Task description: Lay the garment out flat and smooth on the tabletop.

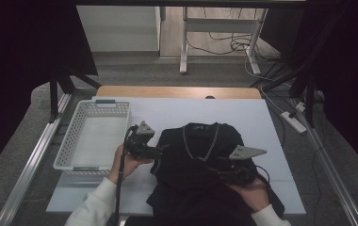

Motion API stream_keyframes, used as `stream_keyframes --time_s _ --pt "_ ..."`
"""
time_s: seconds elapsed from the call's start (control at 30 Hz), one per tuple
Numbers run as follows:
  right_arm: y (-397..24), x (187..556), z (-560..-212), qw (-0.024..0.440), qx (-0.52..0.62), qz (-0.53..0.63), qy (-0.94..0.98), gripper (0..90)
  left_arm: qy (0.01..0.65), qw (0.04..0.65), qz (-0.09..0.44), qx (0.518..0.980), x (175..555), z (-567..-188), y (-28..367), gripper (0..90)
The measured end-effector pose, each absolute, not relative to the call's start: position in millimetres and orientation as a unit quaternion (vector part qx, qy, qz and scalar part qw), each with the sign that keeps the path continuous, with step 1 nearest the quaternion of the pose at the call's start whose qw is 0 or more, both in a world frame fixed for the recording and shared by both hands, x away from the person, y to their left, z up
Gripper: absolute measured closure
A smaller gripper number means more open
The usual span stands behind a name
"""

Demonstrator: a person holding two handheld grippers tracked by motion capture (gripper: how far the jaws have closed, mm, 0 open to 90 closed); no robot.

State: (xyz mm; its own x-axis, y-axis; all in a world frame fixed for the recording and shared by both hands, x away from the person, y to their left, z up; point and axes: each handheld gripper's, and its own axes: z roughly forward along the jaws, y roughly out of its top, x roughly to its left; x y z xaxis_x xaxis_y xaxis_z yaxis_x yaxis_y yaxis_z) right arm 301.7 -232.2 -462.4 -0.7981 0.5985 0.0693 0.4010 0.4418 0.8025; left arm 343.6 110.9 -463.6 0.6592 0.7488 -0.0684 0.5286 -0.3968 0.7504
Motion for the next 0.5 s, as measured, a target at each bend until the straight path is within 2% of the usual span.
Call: stream_keyframes --time_s 0.23,0.5 --pt "-257 322 -465 0.137 0.334 0.425 0.83 44.2 0.391 0.372 0.152 0.828 365 -467 99 22.0" --pt "-269 325 -465 0.143 0.35 0.429 0.82 43.9 0.397 0.352 0.154 0.833 400 -470 83 22.3"
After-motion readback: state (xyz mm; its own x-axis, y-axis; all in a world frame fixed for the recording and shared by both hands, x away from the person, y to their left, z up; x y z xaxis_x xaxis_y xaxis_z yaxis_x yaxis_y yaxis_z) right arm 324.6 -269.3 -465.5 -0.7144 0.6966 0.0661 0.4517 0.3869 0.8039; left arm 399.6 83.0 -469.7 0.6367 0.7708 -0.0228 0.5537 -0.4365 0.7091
